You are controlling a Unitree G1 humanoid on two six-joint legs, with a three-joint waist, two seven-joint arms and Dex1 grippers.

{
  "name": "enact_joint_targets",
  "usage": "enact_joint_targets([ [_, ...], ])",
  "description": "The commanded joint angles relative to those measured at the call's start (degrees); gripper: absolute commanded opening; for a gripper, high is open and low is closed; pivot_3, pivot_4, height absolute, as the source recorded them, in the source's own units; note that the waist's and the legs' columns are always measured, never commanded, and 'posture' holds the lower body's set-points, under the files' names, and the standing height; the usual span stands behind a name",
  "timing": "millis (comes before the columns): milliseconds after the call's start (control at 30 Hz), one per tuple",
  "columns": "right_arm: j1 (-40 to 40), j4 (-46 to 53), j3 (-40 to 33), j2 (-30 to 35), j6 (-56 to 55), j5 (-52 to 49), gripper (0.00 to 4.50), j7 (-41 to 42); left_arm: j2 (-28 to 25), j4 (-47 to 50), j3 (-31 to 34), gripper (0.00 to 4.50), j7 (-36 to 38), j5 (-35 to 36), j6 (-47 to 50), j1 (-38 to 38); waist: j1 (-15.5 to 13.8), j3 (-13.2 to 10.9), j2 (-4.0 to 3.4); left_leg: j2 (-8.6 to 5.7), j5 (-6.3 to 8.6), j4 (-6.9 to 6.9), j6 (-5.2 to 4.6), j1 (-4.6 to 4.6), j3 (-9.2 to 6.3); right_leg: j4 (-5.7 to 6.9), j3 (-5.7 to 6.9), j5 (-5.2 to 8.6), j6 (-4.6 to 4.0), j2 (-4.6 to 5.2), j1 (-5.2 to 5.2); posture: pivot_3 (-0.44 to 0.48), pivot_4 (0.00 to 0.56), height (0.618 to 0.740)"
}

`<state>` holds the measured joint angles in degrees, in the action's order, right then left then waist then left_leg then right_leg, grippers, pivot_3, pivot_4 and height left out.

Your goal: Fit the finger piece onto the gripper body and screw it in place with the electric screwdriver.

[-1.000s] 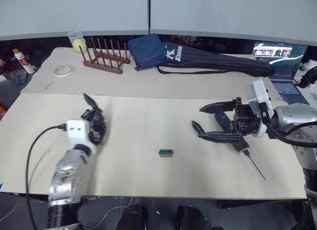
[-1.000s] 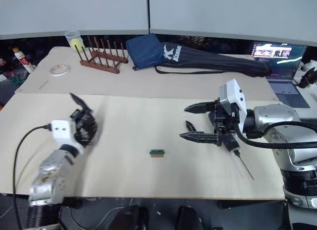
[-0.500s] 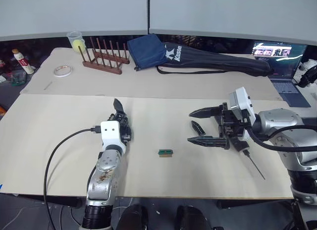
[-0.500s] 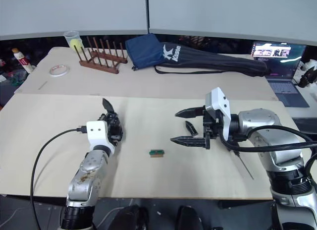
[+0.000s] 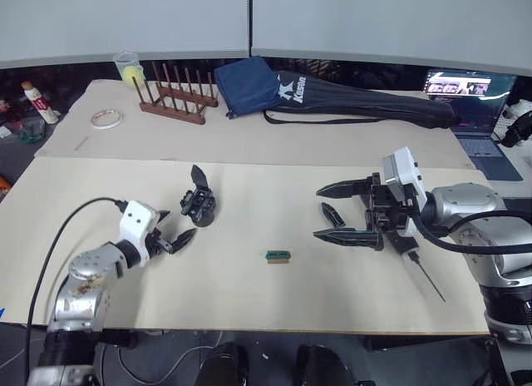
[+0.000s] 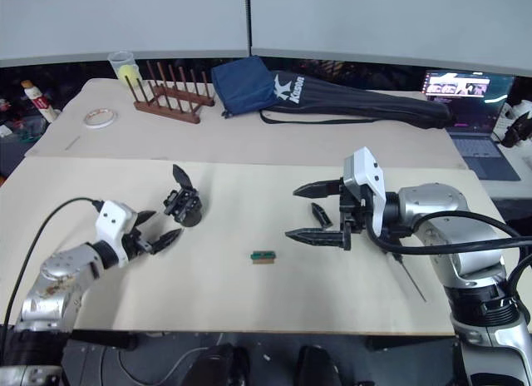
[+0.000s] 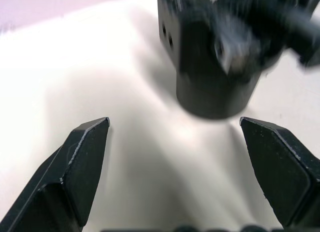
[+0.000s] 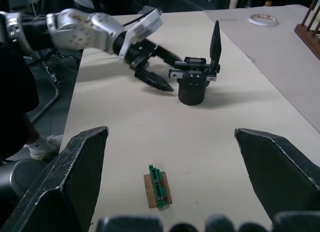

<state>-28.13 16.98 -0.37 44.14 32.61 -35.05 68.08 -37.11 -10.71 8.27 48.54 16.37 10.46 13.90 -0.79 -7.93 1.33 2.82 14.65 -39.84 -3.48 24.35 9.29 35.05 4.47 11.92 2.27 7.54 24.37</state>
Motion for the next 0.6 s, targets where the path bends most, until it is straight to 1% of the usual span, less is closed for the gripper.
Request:
enact_joint_targets([
  [33, -0.1, 1.9, -1.1, 0.6, -1.2, -0.7, 4.5, 0.4, -1.5, -3.8, -1.7, 4.45, 6.5, 0.2, -3.2, 3.4, 0.2, 0.0, 0.0, 0.0, 0.0, 0.0, 0.0, 0.0, 0.01, 0.01, 0.0, 0.0, 0.01, 0.0, 0.0, 0.0, 0.15, 0.74],
  [100, -0.2, 1.9, -1.1, 0.7, -1.1, -0.7, 4.5, 0.5, -1.8, -5.0, -3.1, 4.45, 10.6, 0.8, -3.1, 4.6, 0.2, 0.0, 0.0, 0.01, -0.02, 0.0, 0.03, -0.01, 0.04, 0.06, 0.0, 0.0, 0.0, -0.02, 0.03, 0.0, 0.15, 0.74],
  [167, -0.3, 1.8, -1.1, 0.8, -0.9, -0.6, 4.5, 0.5, -1.7, -6.6, -4.0, 4.45, 11.8, -0.2, -4.1, 6.1, 0.3, 0.0, 0.0, 0.03, -0.03, 0.01, 0.06, -0.02, 0.04, 0.09, 0.0, 0.01, -0.01, -0.06, 0.04, 0.0, 0.15, 0.74],
  [333, -0.3, 2.1, -1.2, 1.2, -0.6, -0.7, 4.5, 0.6, -1.0, -14.8, -4.6, 4.45, 11.2, -2.5, -8.0, 11.5, 0.3, 0.0, 0.0, 0.03, -0.05, 0.01, 0.07, -0.02, 0.03, 0.13, 0.0, 0.01, -0.02, -0.1, 0.05, 0.0, 0.15, 0.74],
  [600, -0.5, 1.9, -1.0, 1.2, -0.3, -0.7, 4.5, 0.6, 1.0, -20.8, -5.7, 4.45, 11.7, -4.1, -11.2, 15.5, 0.3, 0.0, 0.0, 0.02, -0.04, -0.02, 0.04, -0.01, 0.05, 0.13, 0.0, 0.01, 0.0, -0.09, 0.03, 0.0, 0.15, 0.74],
])
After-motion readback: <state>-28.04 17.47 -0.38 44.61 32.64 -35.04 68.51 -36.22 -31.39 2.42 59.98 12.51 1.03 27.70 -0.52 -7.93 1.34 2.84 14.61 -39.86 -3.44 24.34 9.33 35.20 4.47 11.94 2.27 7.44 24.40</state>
